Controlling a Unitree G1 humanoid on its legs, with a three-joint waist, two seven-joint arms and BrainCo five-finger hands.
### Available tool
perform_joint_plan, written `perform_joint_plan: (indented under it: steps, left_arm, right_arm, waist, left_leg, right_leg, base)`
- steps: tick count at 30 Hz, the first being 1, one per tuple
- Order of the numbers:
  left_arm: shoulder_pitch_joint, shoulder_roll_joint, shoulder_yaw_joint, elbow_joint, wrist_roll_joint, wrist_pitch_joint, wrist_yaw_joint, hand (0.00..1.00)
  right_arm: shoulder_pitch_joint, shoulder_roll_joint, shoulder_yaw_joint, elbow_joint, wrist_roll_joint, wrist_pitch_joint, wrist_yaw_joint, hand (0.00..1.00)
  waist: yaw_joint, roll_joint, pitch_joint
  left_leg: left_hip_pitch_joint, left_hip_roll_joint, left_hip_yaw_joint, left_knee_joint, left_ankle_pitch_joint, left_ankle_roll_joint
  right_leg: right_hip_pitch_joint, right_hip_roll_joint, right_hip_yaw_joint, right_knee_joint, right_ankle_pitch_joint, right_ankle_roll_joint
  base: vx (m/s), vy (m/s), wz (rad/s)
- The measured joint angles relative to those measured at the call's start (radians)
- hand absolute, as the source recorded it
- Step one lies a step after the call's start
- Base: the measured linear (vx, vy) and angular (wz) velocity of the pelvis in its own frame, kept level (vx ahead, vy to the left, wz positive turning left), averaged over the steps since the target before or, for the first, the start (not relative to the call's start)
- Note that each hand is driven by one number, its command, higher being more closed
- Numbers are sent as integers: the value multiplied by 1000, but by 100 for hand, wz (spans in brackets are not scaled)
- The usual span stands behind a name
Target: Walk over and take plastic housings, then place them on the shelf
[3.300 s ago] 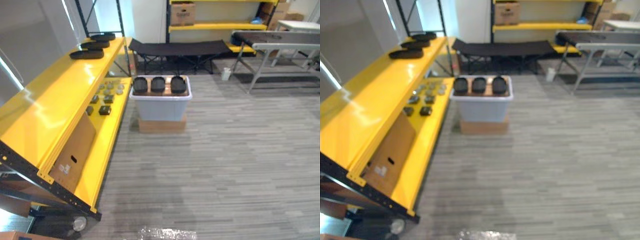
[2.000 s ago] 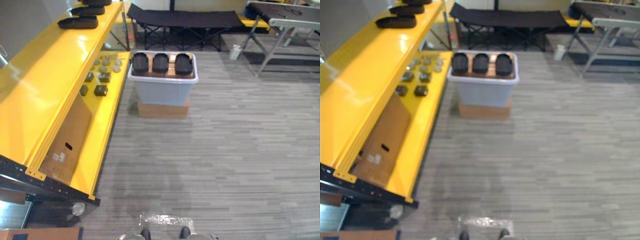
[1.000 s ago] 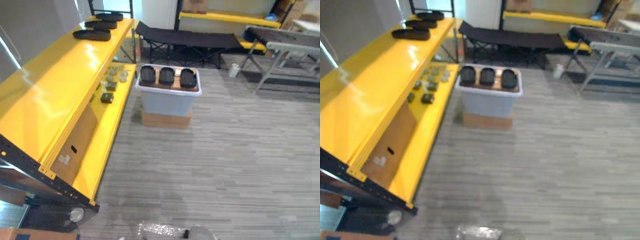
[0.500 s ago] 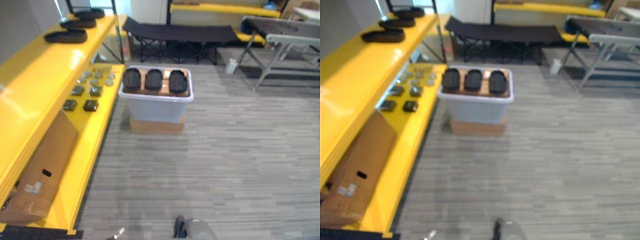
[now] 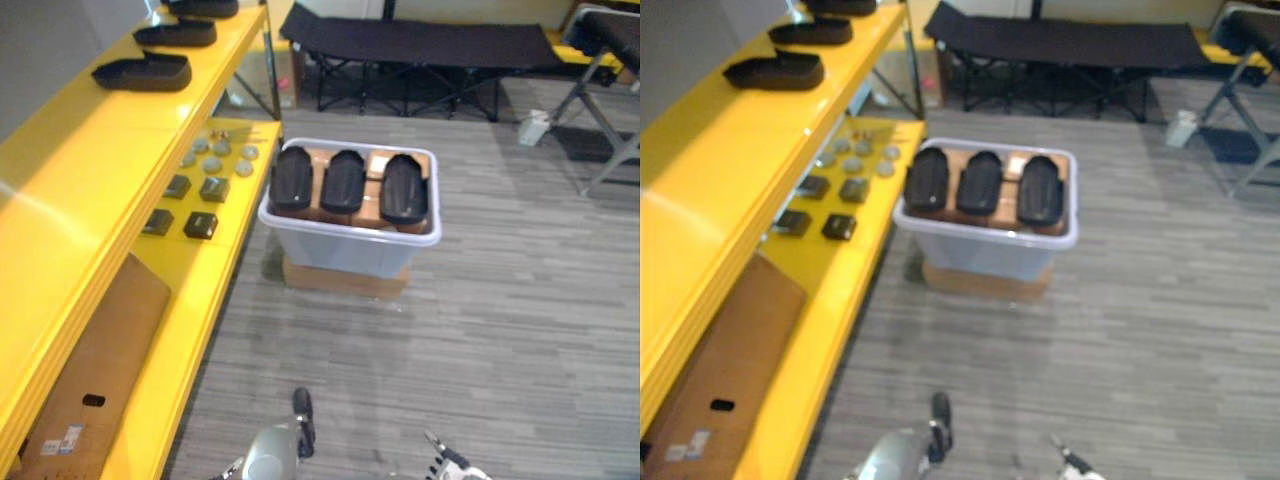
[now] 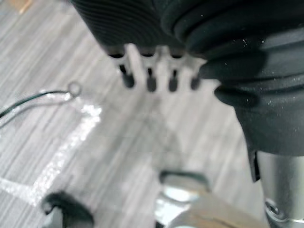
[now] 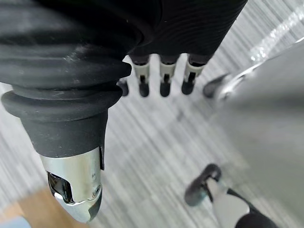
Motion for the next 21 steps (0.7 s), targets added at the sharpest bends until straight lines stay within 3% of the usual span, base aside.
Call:
perform_joint_plan:
  steps: [2, 4, 7, 10, 11, 12, 13, 15, 18, 21]
  left_arm:
    - [-11, 9, -28, 0, -19, -19, 5, 0]
    - [-52, 15, -41, 0, -45, -33, 5, 0]
    - [-112, 17, -71, -2, -72, -55, 4, 0]
    - [-121, -4, -70, -2, -115, -64, 5, 0]
    - [-111, -9, -65, -4, -130, -57, 8, 0]
    - [-106, -5, -56, -7, -132, -54, 27, 0]
    - [-107, -19, -49, -4, -131, -51, 39, 0]
    - [-102, -77, -14, 4, -119, -44, 42, 0]
    - [-103, -86, -16, 4, -100, -45, 30, 0]
    - [-107, -84, -36, -3, -65, -45, 18, 0]
  right_arm:
    - [-6, -5, 8, 3, -50, 0, 14, 0]
    - [-3, 4, 21, 10, -43, -1, 8, 0]
    - [-5, -7, 14, 4, -34, 0, 10, 0]
    - [0, -7, 3, 7, -49, 3, 10, 0]
    - [9, 2, 4, 12, -56, 4, 10, 0]
    - [20, 11, 8, 24, -57, 6, 10, 0]
    - [16, 6, 10, 27, -63, 12, 15, 0]
    - [11, -42, 23, 21, -97, 11, 35, 0]
    - [18, -74, 61, 20, -153, -5, 38, 0]
    - [28, -85, 93, 2, -224, -52, 61, 0]
  waist:
    - [0, 4, 3]
    - [-13, 11, -1]
    - [-22, 26, -10]
    - [-32, 20, -14]
    - [-31, -1, -30]
    - [-28, -27, -49]
    - [-19, -7, -60]
    - [-15, 77, -68]
    - [-14, 106, -66]
    - [-22, 107, -65]
  left_leg:
    - [90, 5, -7, -27, -31, -19]
    - [137, 19, -44, -29, -62, -41]
    - [140, 40, -106, 1, -116, -63]
    - [182, 59, -162, 53, -160, -125]
    - [193, 55, -167, 67, -181, -156]
    - [190, 43, -173, 97, -221, -166]
    - [184, 67, -176, 125, -249, -171]
    - [153, 154, -185, 233, -287, -212]
    - [105, 195, -169, 370, -295, -227]
    - [86, 209, -98, 224, -277, -219]
  right_leg:
    - [-63, -12, -38, 42, -48, -13]
    - [-112, 3, -81, -118, -74, -20]
    - [-199, 36, 13, -376, -31, 10]
    - [-191, 62, 90, -518, 113, 11]
    - [-176, 65, 88, -567, 231, -8]
    - [-174, 58, 70, -554, 286, -26]
    - [-166, 75, 65, -558, 258, -30]
    - [-112, 151, 34, -611, 240, -57]
    - [-37, 174, 24, -665, 229, -76]
    - [-23, 161, 27, -693, 223, -75]
  base:
    - [411, 96, 11]
    - [417, 20, 46]
    - [402, -75, 63]
    - [430, -218, 73]
    - [403, -324, 64]
    - [383, -339, 46]
    - [347, -310, 14]
    - [285, -235, 6]
    - [216, -187, 12]
    - [113, -62, -14]
